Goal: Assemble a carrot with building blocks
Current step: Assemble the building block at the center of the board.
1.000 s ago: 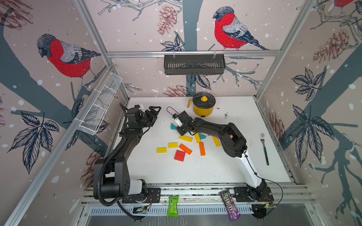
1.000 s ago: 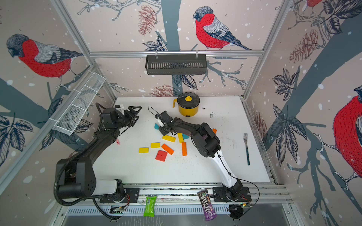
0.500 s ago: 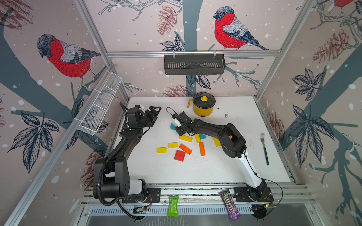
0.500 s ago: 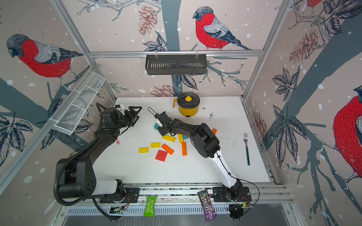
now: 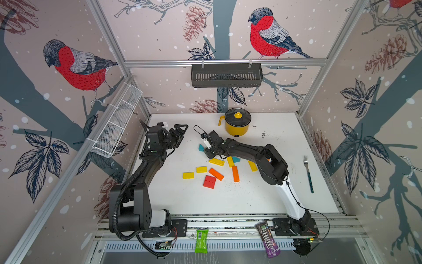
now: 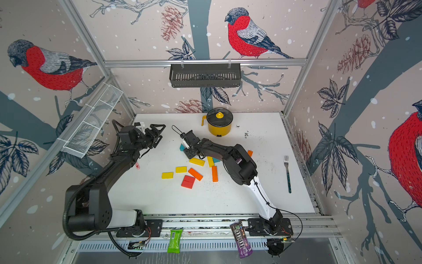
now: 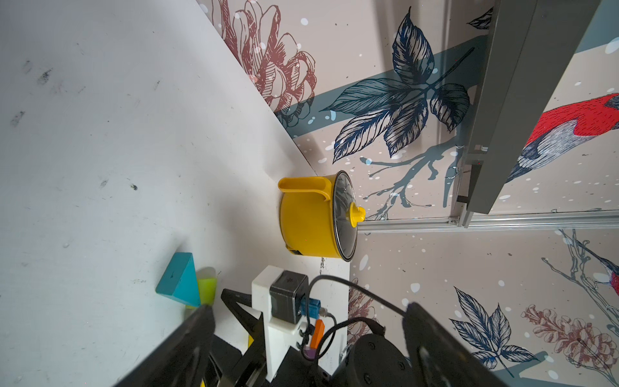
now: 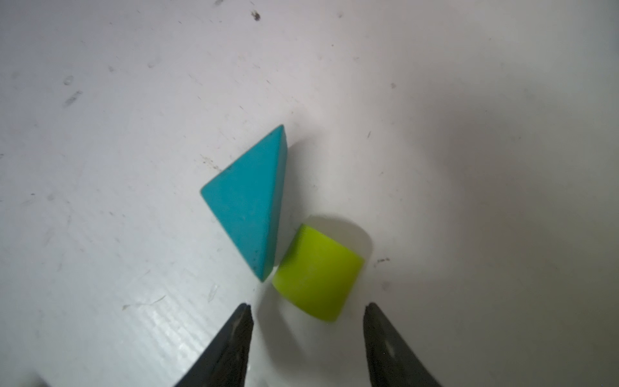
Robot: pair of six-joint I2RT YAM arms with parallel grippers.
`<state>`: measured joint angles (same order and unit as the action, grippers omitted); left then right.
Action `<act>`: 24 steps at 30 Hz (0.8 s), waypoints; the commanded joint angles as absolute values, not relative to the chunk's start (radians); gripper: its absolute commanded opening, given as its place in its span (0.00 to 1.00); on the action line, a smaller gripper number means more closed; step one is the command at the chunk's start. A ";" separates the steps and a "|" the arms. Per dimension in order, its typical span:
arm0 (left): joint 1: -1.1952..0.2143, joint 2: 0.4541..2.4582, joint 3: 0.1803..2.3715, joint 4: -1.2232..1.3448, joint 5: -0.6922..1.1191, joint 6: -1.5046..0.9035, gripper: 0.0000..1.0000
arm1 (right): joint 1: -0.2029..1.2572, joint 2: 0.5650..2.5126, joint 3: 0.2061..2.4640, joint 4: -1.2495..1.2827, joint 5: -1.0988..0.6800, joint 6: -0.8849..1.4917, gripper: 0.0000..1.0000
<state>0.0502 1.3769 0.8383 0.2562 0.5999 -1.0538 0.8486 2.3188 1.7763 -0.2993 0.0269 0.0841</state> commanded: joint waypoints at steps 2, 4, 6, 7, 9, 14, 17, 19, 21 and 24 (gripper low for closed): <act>0.050 1.373 0.847 0.270 0.607 -1.053 0.89 | 0.854 2.311 1.795 -0.305 0.040 0.096 0.62; 0.050 1.371 0.846 0.270 0.608 -1.052 0.89 | 0.853 2.330 1.820 -0.312 0.047 0.100 0.64; 0.049 1.371 0.846 0.266 0.601 -1.048 0.89 | 0.853 2.353 1.854 -0.331 0.056 0.102 0.65; 0.049 1.374 0.847 0.265 0.602 -1.048 0.89 | 0.853 2.363 1.869 -0.340 0.064 0.100 0.65; 0.050 1.376 0.848 0.267 0.609 -1.051 0.89 | 0.850 2.377 1.887 -0.343 0.077 0.099 0.65; 0.049 1.373 0.849 0.265 0.605 -1.046 0.89 | 0.842 2.404 1.924 -0.370 0.078 0.099 0.65; 0.049 1.375 0.850 0.265 0.606 -1.045 0.89 | 0.842 2.397 1.916 -0.367 0.078 0.098 0.65; 0.049 1.376 0.850 0.265 0.605 -1.047 0.89 | 0.842 2.394 1.915 -0.368 0.080 0.100 0.65; 0.049 1.378 0.848 0.269 0.609 -1.050 0.89 | 0.842 2.392 1.914 -0.365 0.084 0.101 0.65; 0.048 1.378 0.848 0.266 0.605 -1.048 0.89 | 0.838 2.392 1.917 -0.368 0.094 0.115 0.66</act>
